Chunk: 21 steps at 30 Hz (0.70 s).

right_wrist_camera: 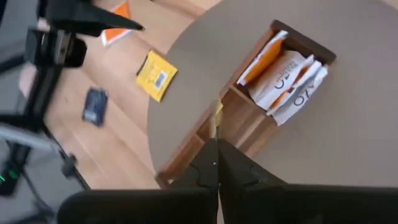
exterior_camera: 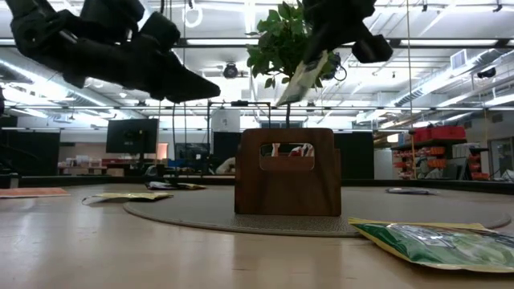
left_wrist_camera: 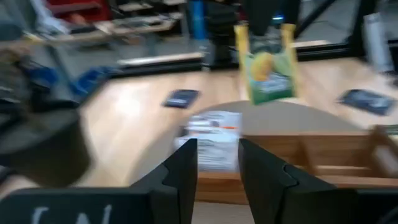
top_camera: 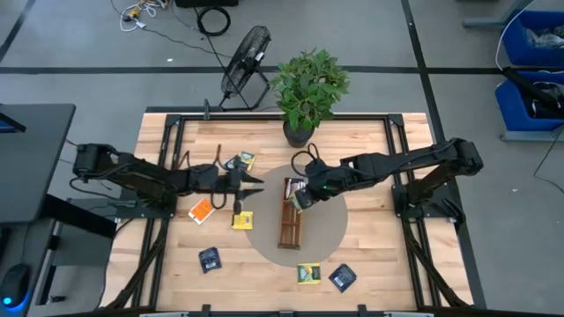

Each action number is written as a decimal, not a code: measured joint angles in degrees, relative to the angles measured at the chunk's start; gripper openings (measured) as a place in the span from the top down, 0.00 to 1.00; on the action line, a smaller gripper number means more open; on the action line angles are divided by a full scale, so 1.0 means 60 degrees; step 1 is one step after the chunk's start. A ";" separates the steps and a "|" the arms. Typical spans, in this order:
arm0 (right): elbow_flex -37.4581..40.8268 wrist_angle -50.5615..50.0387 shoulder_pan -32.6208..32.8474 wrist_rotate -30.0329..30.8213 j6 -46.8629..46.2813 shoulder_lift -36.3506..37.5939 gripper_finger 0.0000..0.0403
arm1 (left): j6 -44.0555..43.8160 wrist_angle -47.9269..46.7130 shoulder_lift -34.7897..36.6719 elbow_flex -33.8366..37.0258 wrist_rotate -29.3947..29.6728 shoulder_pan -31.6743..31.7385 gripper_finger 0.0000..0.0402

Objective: Pick & Place Tea
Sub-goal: Put the yellow tea bag into the middle compartment of the middle section wooden organizer

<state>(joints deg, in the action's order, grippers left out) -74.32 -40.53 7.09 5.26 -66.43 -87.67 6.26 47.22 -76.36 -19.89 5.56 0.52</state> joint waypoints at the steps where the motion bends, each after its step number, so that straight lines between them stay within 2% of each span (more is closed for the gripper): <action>1: 0.0000 0.0019 -0.0003 0.0075 -0.0337 -0.0018 1.00 | 0.0104 0.0058 0.0048 0.0025 0.0327 -0.0058 0.70; 6: 0.0004 0.0088 0.0064 0.0255 -0.1935 -0.0337 1.00 | 0.0756 0.0171 0.0408 0.0407 0.1183 -0.0301 0.70; 10: -0.0004 0.0090 0.0310 0.0078 -0.2830 -0.0808 1.00 | 0.1021 0.0148 0.0613 0.0574 0.1332 -0.0337 0.70; 15: 0.0000 -0.0060 0.0572 0.0082 -0.3450 -0.1244 1.00 | 0.1027 0.0124 0.0646 0.0599 0.1336 -0.0333 0.70; 21: 0.0004 -0.0301 0.0679 0.0818 -0.3672 -0.1280 1.00 | 0.1045 0.0142 0.0646 0.0599 0.1333 -0.0330 0.70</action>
<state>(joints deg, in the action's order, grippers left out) -74.30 -42.34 11.16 10.17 -88.47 -95.35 12.54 48.07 -72.49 -16.29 13.56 -1.45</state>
